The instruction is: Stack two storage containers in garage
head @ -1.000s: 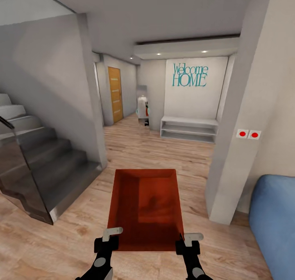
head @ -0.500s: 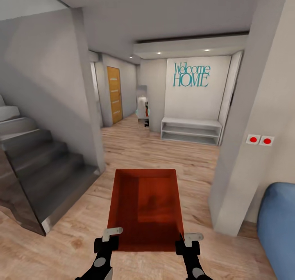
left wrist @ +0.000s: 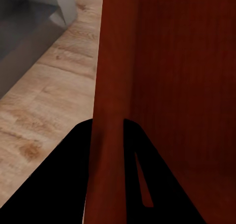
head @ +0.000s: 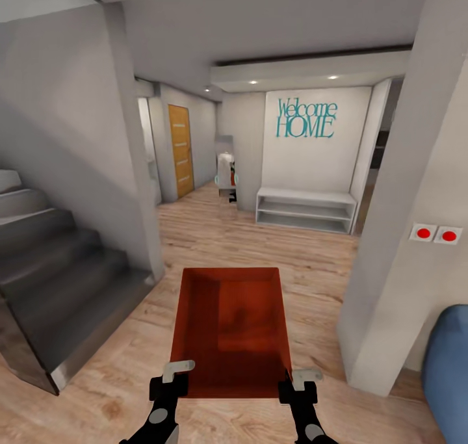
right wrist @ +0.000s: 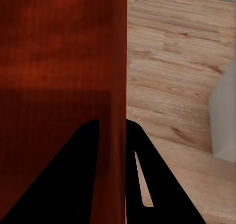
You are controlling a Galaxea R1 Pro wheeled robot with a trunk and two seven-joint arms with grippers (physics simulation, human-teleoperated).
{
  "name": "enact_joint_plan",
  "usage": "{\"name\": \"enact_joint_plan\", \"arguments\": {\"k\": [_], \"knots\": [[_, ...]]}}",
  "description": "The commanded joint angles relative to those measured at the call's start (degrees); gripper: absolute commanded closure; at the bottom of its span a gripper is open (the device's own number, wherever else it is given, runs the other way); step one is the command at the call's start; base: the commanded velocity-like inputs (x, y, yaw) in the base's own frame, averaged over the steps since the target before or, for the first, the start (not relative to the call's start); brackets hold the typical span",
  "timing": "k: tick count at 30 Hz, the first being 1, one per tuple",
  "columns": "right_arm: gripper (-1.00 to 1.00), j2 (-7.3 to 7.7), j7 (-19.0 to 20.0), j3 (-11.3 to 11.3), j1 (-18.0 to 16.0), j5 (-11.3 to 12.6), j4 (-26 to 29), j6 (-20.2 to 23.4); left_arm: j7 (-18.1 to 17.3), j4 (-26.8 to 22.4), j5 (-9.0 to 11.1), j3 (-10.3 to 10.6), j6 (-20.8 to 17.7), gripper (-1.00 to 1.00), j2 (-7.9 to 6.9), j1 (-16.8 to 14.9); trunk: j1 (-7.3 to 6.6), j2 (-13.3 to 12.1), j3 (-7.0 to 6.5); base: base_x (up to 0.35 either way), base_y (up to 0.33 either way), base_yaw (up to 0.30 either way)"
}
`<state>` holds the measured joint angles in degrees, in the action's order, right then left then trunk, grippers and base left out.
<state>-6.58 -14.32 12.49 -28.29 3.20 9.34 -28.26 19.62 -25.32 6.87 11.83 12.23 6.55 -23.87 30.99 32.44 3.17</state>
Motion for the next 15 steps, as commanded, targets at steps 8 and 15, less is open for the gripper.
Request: {"name": "enact_joint_plan", "arguments": {"k": [8, 15], "knots": [[1.00, -0.01, -0.97, -0.27, -0.10, 0.84, 0.41, -1.53, 0.42, 0.18, 1.12, 0.48, -4.49, 1.00, 0.04, -0.04, 0.05, 0.10, 0.11, 0.321, 0.000, 0.000], [1.00, -0.01, -0.97, -0.27, -0.10, 0.84, 0.41, -1.53, 0.42, 0.18, 1.12, 0.48, -4.49, 1.00, 0.04, -0.04, 0.05, 0.10, 0.11, 0.321, 0.000, 0.000]]}}
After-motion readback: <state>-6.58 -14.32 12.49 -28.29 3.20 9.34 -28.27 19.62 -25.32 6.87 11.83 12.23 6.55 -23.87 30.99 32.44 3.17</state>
